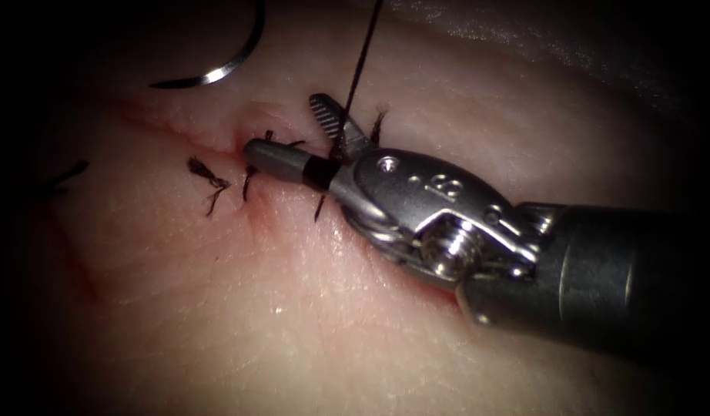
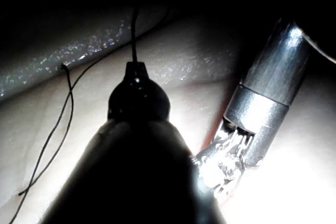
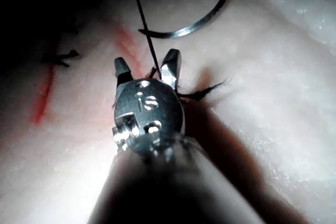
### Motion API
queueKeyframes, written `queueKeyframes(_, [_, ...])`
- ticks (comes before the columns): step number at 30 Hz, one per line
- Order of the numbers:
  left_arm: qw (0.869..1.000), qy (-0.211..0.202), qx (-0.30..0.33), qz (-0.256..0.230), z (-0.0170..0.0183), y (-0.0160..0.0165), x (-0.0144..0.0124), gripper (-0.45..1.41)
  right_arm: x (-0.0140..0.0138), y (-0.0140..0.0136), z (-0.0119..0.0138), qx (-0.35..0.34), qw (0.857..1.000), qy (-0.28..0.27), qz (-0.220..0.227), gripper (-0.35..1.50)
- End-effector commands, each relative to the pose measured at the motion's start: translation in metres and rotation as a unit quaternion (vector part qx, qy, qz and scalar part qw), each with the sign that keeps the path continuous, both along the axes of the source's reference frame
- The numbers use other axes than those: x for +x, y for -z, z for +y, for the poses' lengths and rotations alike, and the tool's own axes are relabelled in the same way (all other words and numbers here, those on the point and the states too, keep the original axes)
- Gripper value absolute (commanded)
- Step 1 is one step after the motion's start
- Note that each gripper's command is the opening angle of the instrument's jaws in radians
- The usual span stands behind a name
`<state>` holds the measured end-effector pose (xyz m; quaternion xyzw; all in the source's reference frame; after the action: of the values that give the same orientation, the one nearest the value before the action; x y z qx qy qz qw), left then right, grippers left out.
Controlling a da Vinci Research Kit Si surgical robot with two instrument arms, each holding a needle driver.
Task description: Wound Closure
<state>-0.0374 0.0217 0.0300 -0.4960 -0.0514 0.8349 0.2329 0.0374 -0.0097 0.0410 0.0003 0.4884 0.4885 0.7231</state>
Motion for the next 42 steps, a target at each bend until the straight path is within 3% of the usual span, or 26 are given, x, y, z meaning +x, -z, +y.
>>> queueKeyframes(1, [1.000,0.000,-0.001,0.000,0.0001,-0.0003,-0.0006,-0.45,0.0006,-0.0004,0.0001,-0.001,1.000,0.002,-0.001,1.31])
queueKeyframes(34, [1.000,-0.004,-0.009,0.000,-0.0023,0.0016,-0.0014,-0.45,0.0014,-0.0010,0.0017,-0.020,1.000,0.010,-0.015,1.30])
queueKeyframes(35, [1.000,-0.004,-0.009,0.000,-0.0023,0.0016,-0.0014,-0.45,0.0015,-0.0010,0.0016,-0.022,1.000,0.014,-0.016,0.91])
queueKeyframes(36, [1.000,-0.004,-0.009,0.001,-0.0024,0.0016,-0.0014,-0.45,0.0013,-0.0007,0.0012,-0.018,1.000,0.020,-0.015,-0.26])
queueKeyframes(37, [1.000,-0.005,-0.008,-0.001,-0.0024,0.0017,-0.0015,-0.45,0.0012,-0.0006,0.0011,-0.014,0.999,0.013,-0.029,-0.35])
queueKeyframes(42, [1.000,-0.005,-0.008,-0.002,-0.0025,0.0018,-0.0018,-0.45,0.0013,0.0001,0.0011,-0.019,0.998,0.002,-0.052,-0.35])
